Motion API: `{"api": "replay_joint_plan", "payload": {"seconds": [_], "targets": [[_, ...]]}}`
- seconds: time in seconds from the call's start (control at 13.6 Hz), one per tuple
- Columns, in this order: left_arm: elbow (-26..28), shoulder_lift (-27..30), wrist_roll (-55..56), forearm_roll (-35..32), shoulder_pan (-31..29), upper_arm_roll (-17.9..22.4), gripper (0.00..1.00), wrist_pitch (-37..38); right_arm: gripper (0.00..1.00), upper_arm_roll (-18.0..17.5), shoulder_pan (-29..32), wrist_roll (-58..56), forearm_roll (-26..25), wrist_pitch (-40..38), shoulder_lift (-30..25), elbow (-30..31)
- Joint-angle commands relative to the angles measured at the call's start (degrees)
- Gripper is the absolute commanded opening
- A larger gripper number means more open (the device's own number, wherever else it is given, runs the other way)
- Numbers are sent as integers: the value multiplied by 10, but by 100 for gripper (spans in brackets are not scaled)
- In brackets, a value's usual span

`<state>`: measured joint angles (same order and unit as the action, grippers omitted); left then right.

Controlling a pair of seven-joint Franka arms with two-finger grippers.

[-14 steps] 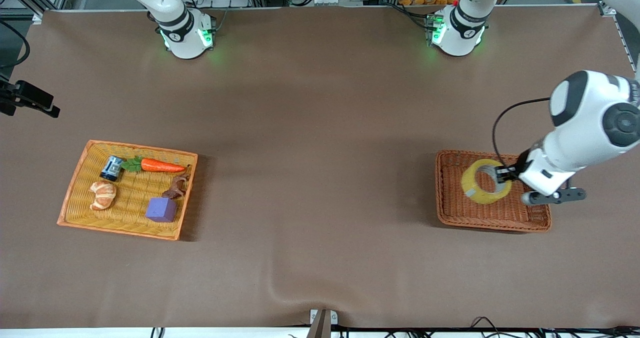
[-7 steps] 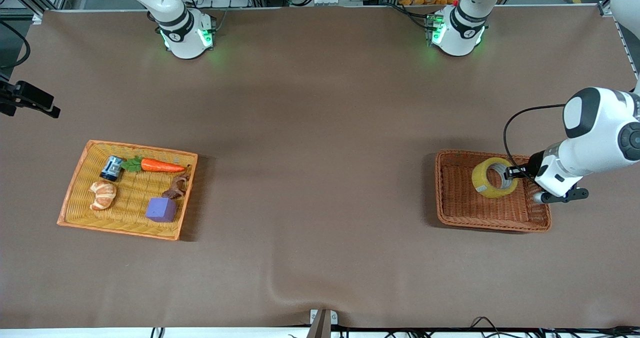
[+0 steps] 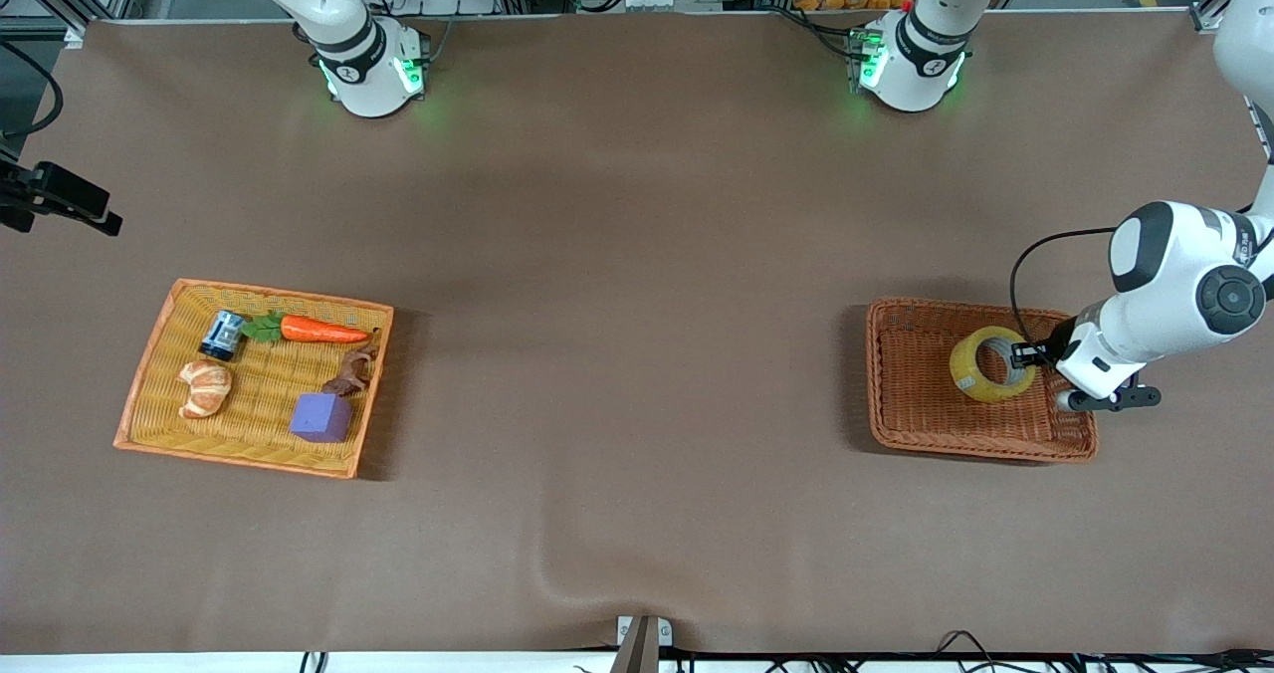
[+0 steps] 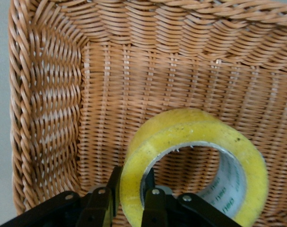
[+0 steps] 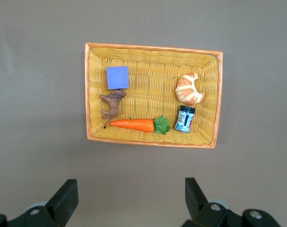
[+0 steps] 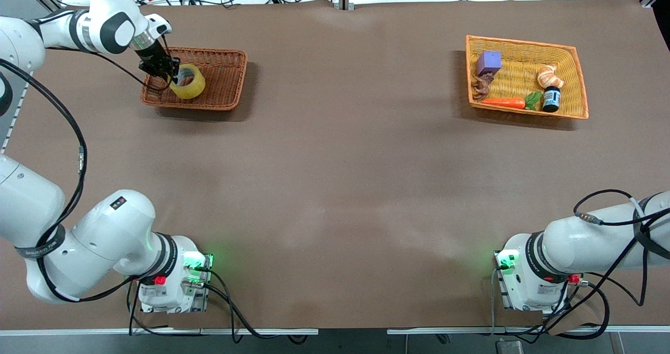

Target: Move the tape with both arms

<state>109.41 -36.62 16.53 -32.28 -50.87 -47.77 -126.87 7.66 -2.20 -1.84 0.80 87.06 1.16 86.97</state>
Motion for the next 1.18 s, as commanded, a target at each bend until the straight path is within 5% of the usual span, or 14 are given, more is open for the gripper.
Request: {"api": "replay_joint_plan", "payload": {"seconds": [0.0,0.37,0.81,1.1], "targets": [[-17,2,-6,-16,6,-7,100,0,100,-5,8,-4,9,0,7,-7],[-72,46,-44,-16,24,-26,100,20,100,-5,11,-5,10,0,7,-7],[-230,81,-45,-8,24,-114,100,230,100,-5,8,-5,9,0,7,-9],[-277,82,-45,7,20,-154,100,311,100,-5,11,-4,9,-3,7,-18]]}}
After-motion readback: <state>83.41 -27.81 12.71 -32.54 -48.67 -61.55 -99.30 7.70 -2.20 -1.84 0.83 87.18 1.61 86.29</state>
